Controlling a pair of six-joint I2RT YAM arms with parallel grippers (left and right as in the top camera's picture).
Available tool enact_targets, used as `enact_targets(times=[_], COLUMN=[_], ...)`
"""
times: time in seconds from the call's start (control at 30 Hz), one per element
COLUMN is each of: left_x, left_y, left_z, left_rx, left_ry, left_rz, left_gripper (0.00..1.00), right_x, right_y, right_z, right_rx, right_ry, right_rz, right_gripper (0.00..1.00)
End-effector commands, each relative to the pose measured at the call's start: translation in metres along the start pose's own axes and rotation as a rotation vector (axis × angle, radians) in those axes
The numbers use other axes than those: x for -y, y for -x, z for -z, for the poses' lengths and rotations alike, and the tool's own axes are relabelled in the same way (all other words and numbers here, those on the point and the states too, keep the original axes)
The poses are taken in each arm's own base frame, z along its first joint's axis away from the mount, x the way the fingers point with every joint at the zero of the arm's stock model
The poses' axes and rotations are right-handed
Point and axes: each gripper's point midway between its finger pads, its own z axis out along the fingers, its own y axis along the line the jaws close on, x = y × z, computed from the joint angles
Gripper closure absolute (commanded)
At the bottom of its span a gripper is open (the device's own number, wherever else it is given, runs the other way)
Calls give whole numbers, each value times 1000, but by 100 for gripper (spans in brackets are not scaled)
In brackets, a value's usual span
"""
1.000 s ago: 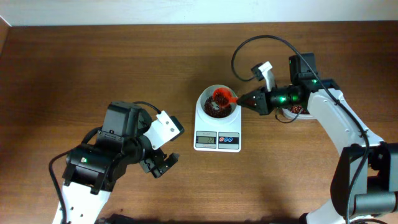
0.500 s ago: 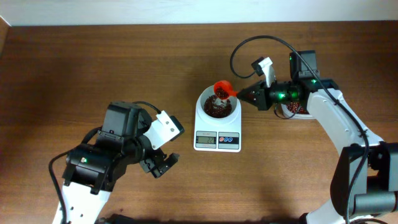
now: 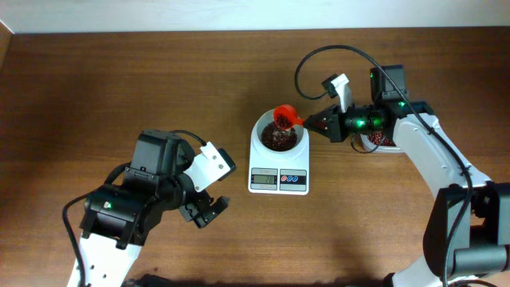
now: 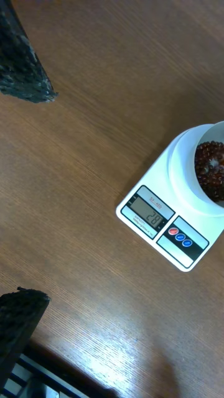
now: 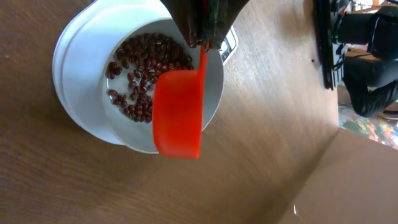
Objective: Scoop and weigh 50g on scale
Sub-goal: 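Tilt the scoop over the bowl and pour beans, right gripper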
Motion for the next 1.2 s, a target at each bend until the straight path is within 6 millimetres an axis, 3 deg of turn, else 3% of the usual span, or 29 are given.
enact_targets(times=[0.0, 0.2, 0.3, 0.37, 0.43, 0.5, 0.57, 0.63, 0.73, 0.77, 0.87, 0.93, 0.97, 1.0, 1.07, 1.13, 1.17], left_x=[0, 0, 0, 0, 0, 0, 0, 0, 0, 0, 0, 0, 0, 0, 0, 0, 0], left_y=[3, 3, 3, 3, 3, 3, 3, 3, 3, 3, 3, 3, 3, 3, 3, 3, 3], left_z=[2, 2, 2, 2, 2, 2, 2, 2, 2, 2, 2, 2, 2, 2, 2, 2, 2], left_rx=[17, 17, 17, 17, 17, 17, 17, 17, 17, 17, 17, 17, 17, 17, 17, 17, 17], left_ry=[-7, -6, -7, -7, -7, -7, -7, -6, -7, -7, -6, -7, -7, -7, -7, -7, -7], left_rz=[-13, -13, -13, -14, -13, -13, -13, -13, -13, -13, -13, -13, -13, -14, -13, -13, -13], left_gripper=[1, 1, 1, 1, 1, 1, 1, 1, 1, 1, 1, 1, 1, 1, 1, 1, 1], right_x=[-8, -10, -34, 6, -18, 14, -8, 17, -17, 0, -5, 15, -6, -12, 8, -24, -11], right_y=[7, 6, 6, 0, 3, -2, 1, 1, 10, 8, 9, 3, 4, 6, 3, 5, 2], right_z=[-1, -1, 2, -1, -1, -1, -1, 0, -1, -1, -1, -1, -1, -1, -1, 0, -1], right_rx=[13, 11, 43, -19, 11, -33, -5, -24, 36, 13, 20, -17, 5, 17, -12, 31, 4], right_ry=[39, 44, 181, -46, 86, -97, 30, -108, 88, -12, 21, -98, 24, 59, -58, 123, 50], right_rz=[41, 21, 164, 5, 128, 7, 129, 39, 161, 114, 131, 39, 122, 168, 91, 216, 216], right_gripper=[96, 96, 96, 96, 96, 96, 96, 96, 96, 96, 96, 96, 96, 96, 96, 96, 96])
